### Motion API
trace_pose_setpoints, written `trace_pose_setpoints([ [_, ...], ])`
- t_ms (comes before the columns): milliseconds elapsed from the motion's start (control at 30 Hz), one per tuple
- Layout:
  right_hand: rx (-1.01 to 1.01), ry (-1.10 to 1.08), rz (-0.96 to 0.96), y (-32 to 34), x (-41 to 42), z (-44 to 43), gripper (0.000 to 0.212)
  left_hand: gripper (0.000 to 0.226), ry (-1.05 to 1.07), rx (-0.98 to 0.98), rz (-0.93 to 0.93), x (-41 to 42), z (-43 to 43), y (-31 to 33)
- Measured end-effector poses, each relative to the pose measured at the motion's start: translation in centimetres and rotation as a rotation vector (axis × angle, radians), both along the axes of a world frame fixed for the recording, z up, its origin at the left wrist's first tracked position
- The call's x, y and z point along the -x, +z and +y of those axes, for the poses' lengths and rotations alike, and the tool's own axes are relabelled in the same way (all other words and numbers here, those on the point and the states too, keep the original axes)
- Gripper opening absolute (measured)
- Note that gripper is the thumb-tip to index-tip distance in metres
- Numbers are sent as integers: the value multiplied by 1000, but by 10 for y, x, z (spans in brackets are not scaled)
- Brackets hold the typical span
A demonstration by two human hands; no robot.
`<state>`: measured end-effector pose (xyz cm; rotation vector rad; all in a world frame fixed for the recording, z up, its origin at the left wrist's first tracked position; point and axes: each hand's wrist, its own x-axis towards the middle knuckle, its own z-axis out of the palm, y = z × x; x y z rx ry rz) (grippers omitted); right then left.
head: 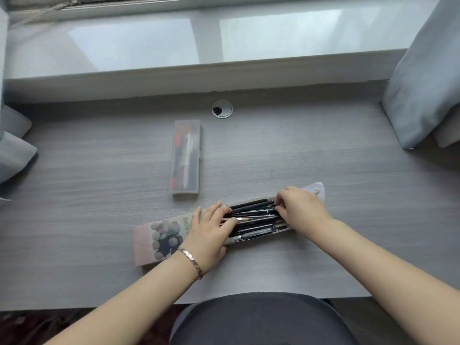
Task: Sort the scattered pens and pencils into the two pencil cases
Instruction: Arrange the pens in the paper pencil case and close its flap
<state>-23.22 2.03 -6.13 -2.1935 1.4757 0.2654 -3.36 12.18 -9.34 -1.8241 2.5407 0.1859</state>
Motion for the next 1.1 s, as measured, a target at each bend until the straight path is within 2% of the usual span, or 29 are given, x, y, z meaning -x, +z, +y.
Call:
trace_pose_setpoints([
  [100,17,-95,-77,-2,1,2,20,87,4,-4,-3,0,0,0],
  [233,-7,-67,-116,-5,6,4,23,88,-9,17,-10,1,-2,-1],
  [333,54,-221,-258,-6,17,3,16,86,-12,23,-3,0,-2,-2],
  [433,55,-280,-274,-4,27,2,13,83,-19,35,0,-1,0,-3],
  [700,-54,-122,-221,-6,30,-4,23,82,6,28,10,-1,1,-3],
  [833,-156,-9,-84,0,22,-6,28,82,12,37,29,0,2,-3],
  [967,-48,137,41,9,17,-4,27,81,33,6,57,1,1,-1],
  [1033,-16,173,41,11,16,-4,24,75,33,-27,69,0,0,2],
  [1100,-11,187,36,11,14,-6,22,52,30,-21,105,0,-1,6],
])
